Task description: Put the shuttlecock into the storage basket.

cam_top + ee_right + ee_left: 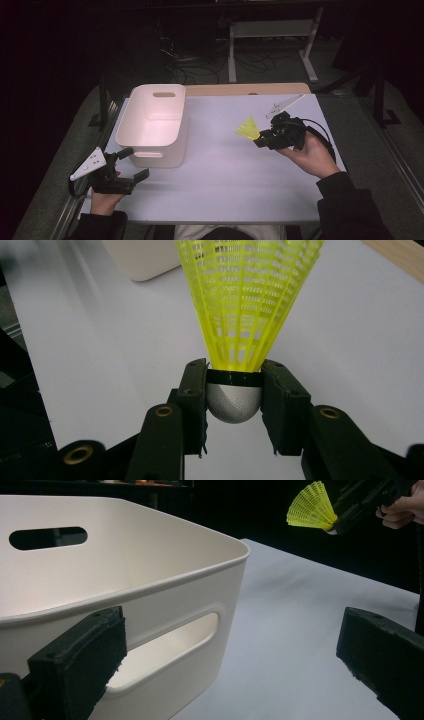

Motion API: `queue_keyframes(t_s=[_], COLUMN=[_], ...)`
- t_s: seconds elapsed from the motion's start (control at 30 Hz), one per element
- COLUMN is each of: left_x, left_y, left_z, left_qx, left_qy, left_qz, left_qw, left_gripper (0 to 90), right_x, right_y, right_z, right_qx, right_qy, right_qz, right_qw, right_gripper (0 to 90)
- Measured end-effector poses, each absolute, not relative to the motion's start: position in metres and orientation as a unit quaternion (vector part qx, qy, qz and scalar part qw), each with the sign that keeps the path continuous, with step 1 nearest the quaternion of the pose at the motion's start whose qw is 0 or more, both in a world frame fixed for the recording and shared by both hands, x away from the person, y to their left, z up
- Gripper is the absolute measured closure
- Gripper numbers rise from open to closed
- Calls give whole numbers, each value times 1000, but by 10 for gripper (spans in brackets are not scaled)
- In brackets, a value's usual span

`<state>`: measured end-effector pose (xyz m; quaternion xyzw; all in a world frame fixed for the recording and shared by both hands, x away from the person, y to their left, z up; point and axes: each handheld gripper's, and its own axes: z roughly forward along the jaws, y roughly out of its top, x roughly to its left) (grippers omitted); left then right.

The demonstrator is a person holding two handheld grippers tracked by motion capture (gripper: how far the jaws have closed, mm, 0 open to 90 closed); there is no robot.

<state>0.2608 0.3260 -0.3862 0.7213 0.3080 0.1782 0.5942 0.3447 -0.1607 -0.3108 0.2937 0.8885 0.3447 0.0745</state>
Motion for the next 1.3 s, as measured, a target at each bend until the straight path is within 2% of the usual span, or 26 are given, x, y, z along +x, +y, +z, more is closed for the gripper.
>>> queue_keyframes(t_s=[1.3], left_x=[261], left_y=[326], left_z=[-386], left_qx=[721], left_qy=[308], left_qz=[180], left_qw=[594], left_gripper=[0], right_x=[355], right_y=[-135], right_z=[-280], right_qx=[266], right_qy=[895], right_qz=[350], right_qw=[78], right_gripper=[632])
